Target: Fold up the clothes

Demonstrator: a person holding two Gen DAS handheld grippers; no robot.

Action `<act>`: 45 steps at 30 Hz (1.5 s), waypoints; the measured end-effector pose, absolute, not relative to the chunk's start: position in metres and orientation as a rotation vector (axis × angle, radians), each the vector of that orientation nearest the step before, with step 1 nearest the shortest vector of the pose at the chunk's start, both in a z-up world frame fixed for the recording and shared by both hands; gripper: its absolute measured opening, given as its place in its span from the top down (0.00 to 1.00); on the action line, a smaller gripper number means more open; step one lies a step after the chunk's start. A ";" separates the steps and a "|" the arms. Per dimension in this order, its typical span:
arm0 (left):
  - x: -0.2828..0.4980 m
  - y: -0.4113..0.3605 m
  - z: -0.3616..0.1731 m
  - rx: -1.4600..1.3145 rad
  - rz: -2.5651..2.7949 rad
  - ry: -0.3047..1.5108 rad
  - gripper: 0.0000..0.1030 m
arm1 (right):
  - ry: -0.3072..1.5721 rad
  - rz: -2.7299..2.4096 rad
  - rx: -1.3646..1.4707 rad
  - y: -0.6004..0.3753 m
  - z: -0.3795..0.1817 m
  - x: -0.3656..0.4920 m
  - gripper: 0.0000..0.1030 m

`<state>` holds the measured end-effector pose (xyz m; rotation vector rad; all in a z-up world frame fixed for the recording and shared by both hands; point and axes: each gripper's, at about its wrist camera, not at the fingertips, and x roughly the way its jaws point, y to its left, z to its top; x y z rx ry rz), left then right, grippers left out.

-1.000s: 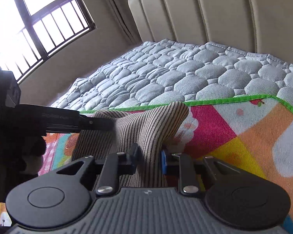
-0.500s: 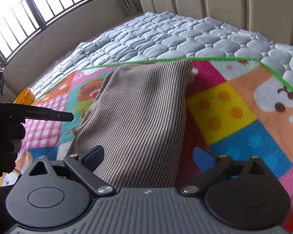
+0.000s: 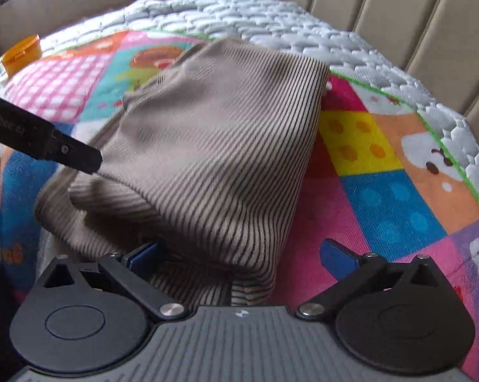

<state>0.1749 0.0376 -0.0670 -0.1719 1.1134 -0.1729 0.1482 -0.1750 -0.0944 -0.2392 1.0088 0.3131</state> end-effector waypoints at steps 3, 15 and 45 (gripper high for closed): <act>0.175 0.036 -0.073 -0.152 -0.167 1.131 0.10 | 1.103 0.298 -0.188 -0.181 -0.107 0.157 0.00; 0.174 0.023 -0.067 0.042 -0.134 1.002 0.05 | 0.969 0.328 -0.262 -0.174 -0.106 0.139 0.00; 0.181 0.060 -0.048 -0.038 -0.043 0.893 0.00 | 0.559 0.562 -0.874 -0.096 -0.103 0.065 0.09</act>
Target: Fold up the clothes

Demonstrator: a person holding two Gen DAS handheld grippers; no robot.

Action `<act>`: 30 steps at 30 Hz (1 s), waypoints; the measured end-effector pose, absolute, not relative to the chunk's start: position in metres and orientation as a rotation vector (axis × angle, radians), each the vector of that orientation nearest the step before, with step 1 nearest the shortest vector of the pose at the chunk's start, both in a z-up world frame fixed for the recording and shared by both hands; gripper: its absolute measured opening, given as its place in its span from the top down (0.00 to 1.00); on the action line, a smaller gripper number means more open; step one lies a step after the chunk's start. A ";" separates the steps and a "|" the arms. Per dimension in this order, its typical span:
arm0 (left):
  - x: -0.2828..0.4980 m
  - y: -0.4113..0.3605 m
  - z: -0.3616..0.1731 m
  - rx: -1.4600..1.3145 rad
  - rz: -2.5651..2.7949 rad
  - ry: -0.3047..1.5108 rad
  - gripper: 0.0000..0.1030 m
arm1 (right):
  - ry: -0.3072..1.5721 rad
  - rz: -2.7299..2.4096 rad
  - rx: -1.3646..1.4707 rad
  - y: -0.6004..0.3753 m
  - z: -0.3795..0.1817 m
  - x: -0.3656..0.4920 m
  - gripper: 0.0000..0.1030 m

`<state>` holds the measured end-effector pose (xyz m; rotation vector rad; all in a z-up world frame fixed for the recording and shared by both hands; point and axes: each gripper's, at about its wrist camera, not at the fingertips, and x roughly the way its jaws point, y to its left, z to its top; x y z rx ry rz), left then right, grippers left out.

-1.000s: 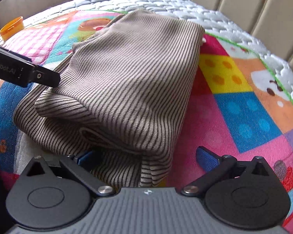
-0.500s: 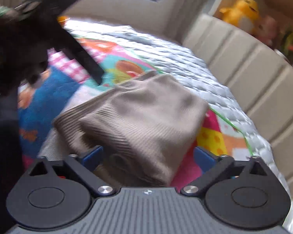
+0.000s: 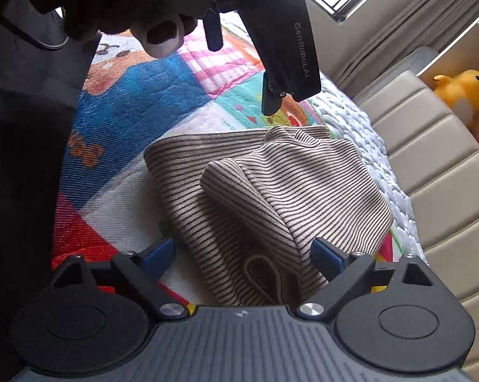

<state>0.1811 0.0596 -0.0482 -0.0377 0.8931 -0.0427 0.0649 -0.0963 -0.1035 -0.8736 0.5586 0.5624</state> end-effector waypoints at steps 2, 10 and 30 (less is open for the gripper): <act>0.181 0.059 -0.048 -0.041 -0.050 0.894 0.00 | 0.554 0.527 -0.841 -0.099 -0.103 0.072 0.09; 0.179 0.056 -0.042 -0.012 -0.123 0.879 0.00 | 0.835 0.398 -0.134 -0.165 -0.079 0.140 0.23; 0.158 -0.002 -0.077 0.405 -0.452 0.910 0.00 | 0.830 0.351 -0.189 -0.160 -0.082 0.137 0.16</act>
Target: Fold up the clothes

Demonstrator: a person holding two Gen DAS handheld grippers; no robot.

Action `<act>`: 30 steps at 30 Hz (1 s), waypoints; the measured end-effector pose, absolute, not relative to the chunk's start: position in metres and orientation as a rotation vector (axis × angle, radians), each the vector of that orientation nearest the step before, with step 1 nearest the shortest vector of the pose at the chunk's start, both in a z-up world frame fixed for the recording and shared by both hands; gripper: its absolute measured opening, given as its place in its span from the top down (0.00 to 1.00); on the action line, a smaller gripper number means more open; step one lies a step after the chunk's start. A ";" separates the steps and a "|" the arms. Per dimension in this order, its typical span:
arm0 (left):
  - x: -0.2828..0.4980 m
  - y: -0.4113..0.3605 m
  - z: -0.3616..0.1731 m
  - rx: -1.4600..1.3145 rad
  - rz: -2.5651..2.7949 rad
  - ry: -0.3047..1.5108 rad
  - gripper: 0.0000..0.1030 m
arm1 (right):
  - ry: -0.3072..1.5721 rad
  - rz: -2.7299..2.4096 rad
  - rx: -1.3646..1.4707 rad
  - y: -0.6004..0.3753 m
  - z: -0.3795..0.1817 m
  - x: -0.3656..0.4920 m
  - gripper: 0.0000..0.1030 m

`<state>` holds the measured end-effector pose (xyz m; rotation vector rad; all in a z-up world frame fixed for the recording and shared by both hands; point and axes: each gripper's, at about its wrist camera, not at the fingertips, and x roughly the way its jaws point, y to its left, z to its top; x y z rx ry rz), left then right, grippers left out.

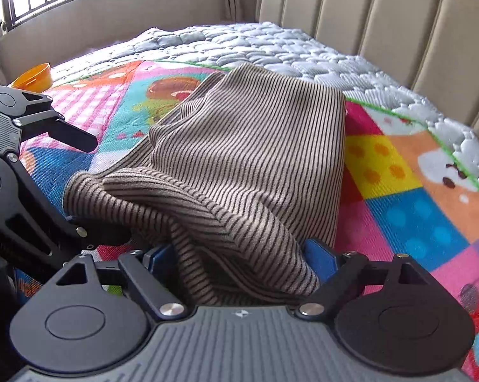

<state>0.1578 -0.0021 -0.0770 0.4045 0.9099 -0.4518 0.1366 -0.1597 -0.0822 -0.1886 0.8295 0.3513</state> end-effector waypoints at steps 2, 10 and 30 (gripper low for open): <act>0.155 -0.002 -0.073 0.407 -0.448 0.884 0.00 | 0.809 0.348 -0.192 -0.161 -0.078 0.136 0.16; 0.164 0.004 -0.080 0.398 -0.377 0.945 0.00 | 0.780 0.365 -0.197 -0.162 -0.072 0.132 0.16; 0.192 0.037 -0.073 0.146 -0.191 0.970 0.00 | 0.477 0.417 -0.913 -0.087 -0.112 0.098 0.09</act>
